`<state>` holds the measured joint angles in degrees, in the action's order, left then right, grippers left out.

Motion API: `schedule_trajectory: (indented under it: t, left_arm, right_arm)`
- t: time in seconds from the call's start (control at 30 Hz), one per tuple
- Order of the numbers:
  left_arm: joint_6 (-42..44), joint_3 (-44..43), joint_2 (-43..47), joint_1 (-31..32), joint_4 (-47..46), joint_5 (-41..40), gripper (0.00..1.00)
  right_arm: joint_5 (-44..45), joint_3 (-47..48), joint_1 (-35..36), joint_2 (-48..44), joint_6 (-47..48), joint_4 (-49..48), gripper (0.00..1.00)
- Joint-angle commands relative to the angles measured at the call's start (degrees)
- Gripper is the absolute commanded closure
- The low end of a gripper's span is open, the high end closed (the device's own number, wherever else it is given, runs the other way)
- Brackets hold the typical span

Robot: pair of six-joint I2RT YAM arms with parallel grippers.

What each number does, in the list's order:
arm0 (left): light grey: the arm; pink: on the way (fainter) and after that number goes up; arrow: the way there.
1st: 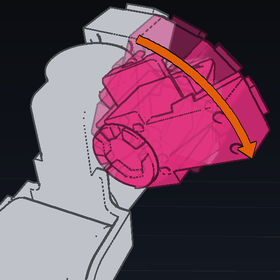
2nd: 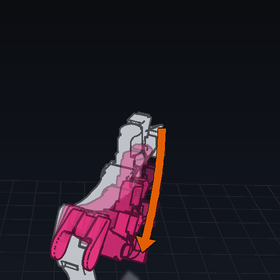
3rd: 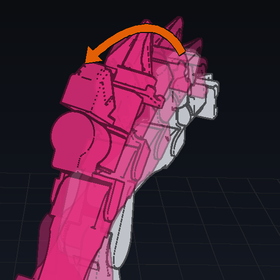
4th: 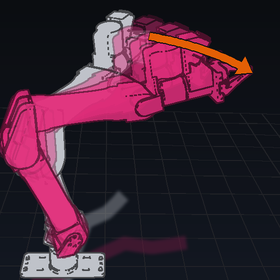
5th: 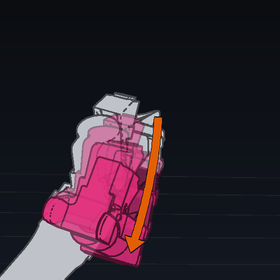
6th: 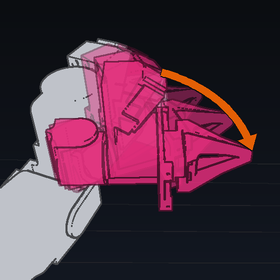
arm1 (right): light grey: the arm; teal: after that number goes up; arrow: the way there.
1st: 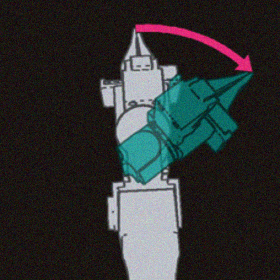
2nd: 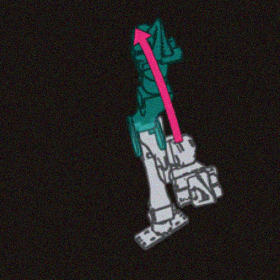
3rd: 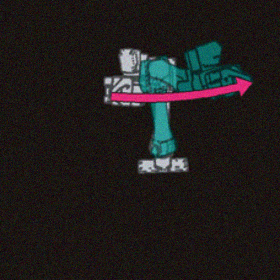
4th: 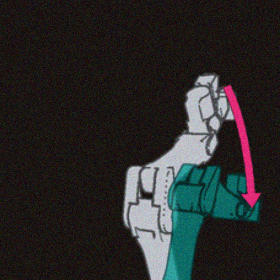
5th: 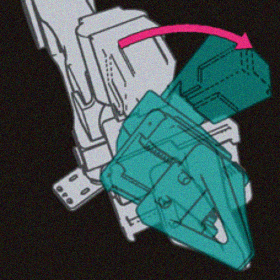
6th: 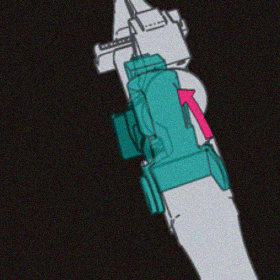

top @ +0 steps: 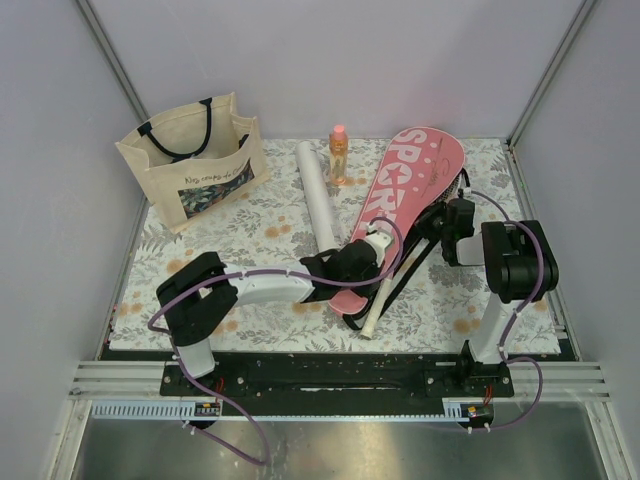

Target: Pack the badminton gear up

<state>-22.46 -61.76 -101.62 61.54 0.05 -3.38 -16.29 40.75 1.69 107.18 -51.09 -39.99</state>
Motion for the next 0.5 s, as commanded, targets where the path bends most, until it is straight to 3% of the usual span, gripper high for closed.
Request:
schedule_trajectory:
  t: [0.0,0.23,0.47]
  left_arm:
    - [-2.4,1.7,2.7,1.0,-0.3,3.0,1.0]
    - [-6.7,3.3,5.4,1.7,-1.5,6.7,1.0]
    - [-11.5,4.5,6.4,2.9,-4.4,9.7,1.0]
  right_arm:
    - [0.6,4.9,-0.7,1.3,-5.1,-15.5,1.0]
    - [6.4,4.1,-0.7,4.4,-7.8,-24.2,1.0]
    - [11.8,3.1,-0.5,5.9,-7.1,-26.9,1.0]
